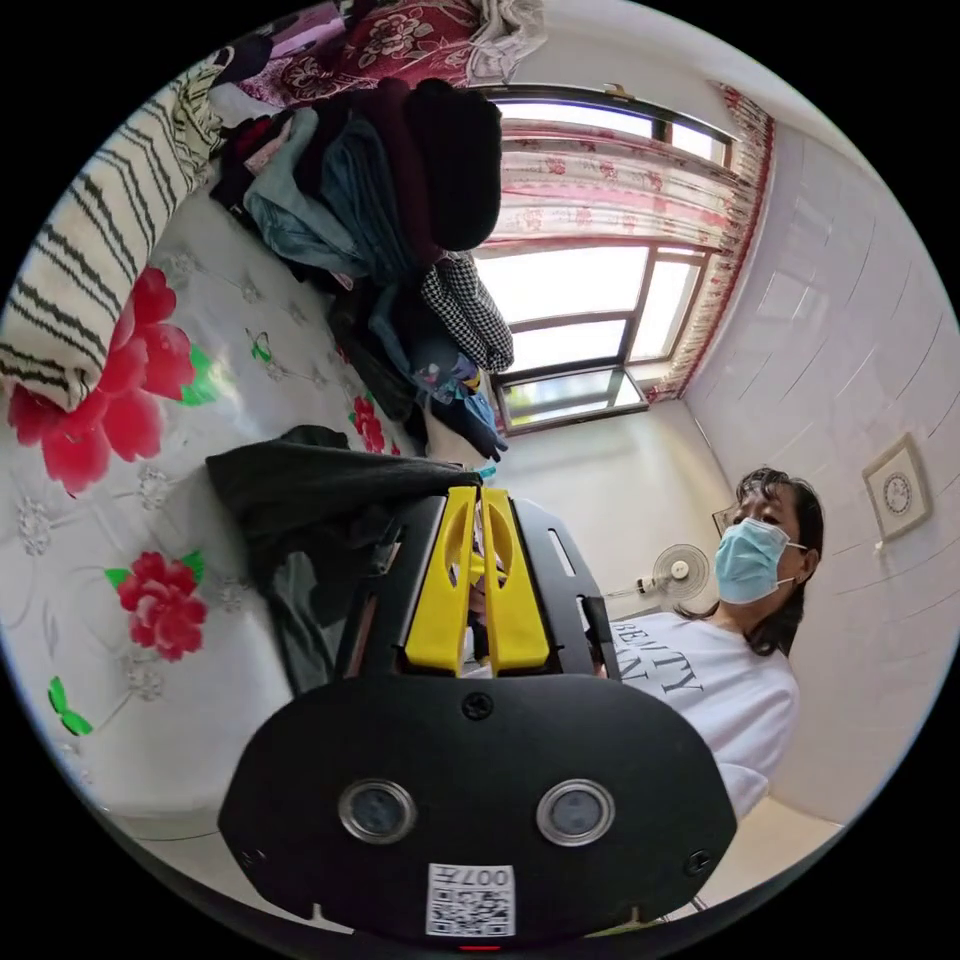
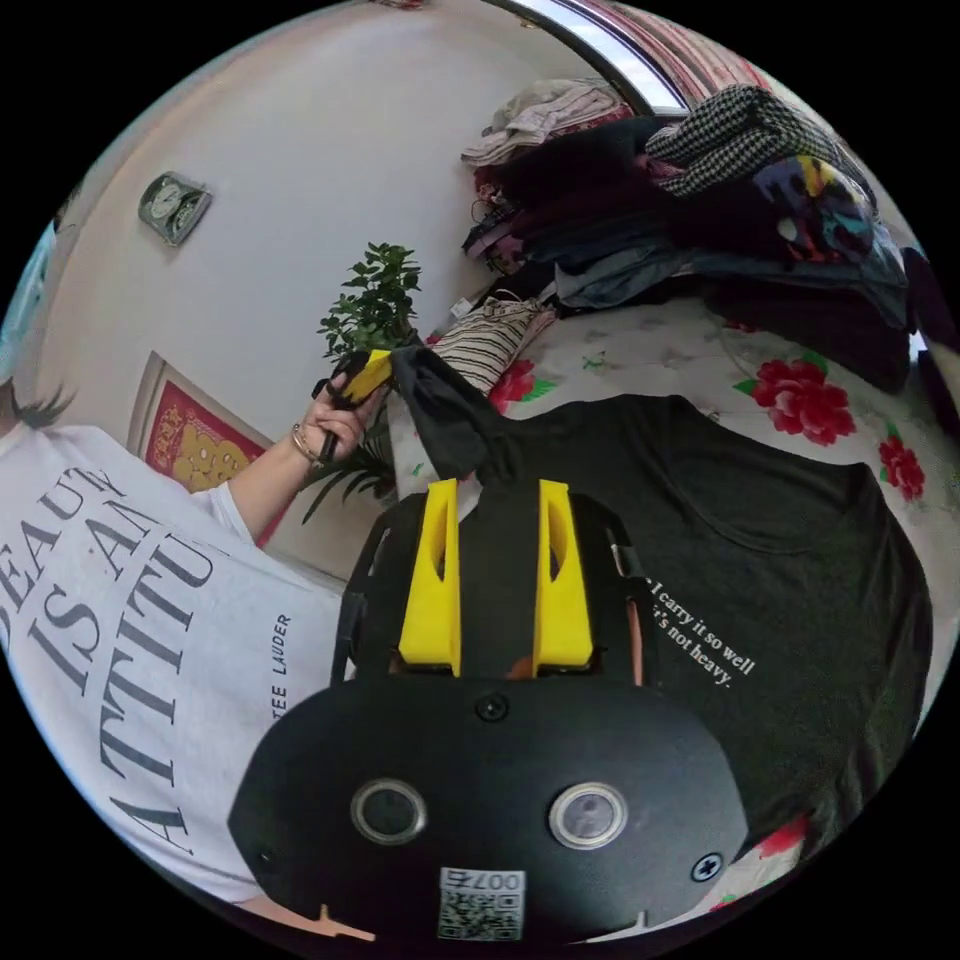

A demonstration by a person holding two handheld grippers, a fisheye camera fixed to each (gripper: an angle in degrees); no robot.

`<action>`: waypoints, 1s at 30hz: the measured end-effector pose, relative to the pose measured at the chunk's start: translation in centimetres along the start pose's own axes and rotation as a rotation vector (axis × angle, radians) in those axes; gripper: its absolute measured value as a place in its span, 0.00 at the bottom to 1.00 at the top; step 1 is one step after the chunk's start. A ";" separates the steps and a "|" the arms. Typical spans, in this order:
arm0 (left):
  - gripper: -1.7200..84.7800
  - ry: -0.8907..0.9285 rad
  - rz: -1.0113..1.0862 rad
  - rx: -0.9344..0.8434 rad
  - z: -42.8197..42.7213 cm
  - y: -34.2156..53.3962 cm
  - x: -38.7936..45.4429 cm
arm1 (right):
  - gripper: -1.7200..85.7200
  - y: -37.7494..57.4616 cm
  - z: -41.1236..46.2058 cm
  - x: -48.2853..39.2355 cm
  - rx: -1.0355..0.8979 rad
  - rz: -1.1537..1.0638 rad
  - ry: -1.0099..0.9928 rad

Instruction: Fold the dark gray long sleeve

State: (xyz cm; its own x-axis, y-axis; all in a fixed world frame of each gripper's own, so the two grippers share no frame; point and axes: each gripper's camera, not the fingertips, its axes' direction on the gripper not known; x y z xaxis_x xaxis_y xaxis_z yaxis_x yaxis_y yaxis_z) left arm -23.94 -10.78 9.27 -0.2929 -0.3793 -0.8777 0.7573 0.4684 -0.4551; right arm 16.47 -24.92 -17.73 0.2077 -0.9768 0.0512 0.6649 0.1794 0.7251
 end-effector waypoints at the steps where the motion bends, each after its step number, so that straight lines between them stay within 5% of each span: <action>1: 0.01 0.008 -0.004 0.008 0.4 0.1 0.5 | 0.13 -0.5 1.1 -0.7 0.000 -0.030 -0.046; 9: 0.01 -0.043 0.010 0.041 4.0 1.1 5.2 | 0.16 -4.9 9.3 -5.3 -0.084 -0.129 -0.002; 14: 0.01 -0.154 0.097 -0.048 10.2 2.6 7.8 | 0.08 -5.9 8.5 -4.3 -0.071 -0.023 0.027; 24: 0.06 -0.815 0.232 -0.328 18.5 8.7 1.5 | 0.02 5.7 -11.0 8.6 -0.056 0.319 0.026; 30: 0.09 -0.963 0.199 -0.492 25.0 11.6 -7.1 | 0.03 7.7 -17.3 12.3 0.008 0.465 0.176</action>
State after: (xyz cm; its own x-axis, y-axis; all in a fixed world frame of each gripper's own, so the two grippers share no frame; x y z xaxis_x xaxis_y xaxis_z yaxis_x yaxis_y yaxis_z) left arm 1.54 -22.62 14.02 0.5487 -0.6253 -0.5549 0.3624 0.7761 -0.5162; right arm 36.55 -33.58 -23.34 0.5997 -0.7589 0.2538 0.4679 0.5899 0.6581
